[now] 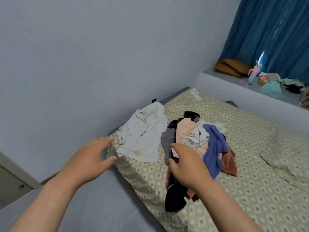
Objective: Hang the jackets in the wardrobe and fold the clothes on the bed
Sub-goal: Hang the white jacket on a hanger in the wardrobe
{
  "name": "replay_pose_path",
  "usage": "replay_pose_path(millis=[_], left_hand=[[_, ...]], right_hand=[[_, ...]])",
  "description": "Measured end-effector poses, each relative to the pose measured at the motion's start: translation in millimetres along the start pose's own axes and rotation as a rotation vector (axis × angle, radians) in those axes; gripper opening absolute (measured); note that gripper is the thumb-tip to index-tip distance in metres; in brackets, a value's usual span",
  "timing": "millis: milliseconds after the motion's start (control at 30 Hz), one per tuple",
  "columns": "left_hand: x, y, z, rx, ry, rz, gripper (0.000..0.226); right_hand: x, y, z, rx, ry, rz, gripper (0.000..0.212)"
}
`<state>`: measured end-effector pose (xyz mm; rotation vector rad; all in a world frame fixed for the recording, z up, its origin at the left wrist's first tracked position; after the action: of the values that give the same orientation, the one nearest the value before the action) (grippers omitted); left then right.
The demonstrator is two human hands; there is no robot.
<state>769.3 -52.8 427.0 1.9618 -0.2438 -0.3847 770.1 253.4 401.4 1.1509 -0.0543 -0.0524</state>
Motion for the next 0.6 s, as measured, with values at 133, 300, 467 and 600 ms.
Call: replay_pose_path(millis=[133, 300, 467, 600], left_hand=[[-53, 9, 55, 0.028, -0.011, 0.006, 0.059], [-110, 16, 115, 0.06, 0.02, 0.01, 0.061], [-158, 8, 151, 0.098, -0.011, 0.043, 0.059], [-197, 4, 173, 0.102, -0.031, 0.055, 0.06]], right_hand=[[-58, -11, 27, -0.003, -0.036, 0.01, 0.055], [-127, -27, 59, -0.001, -0.079, 0.006, 0.053], [-175, -42, 76, -0.001, -0.111, 0.019, 0.055], [-209, -46, 78, -0.009, -0.132, 0.025, 0.056]])
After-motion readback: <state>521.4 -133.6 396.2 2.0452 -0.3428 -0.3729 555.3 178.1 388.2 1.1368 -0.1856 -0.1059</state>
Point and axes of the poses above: each hand's wrist, its own x-axis away from the middle knuckle, its own y-axis out of the back of the hand, z = x × y, the point moved 1 cm from there along -x, towards the middle knuckle, and after that the axes turned 15 degrees about -y, right-handed, at the moved point
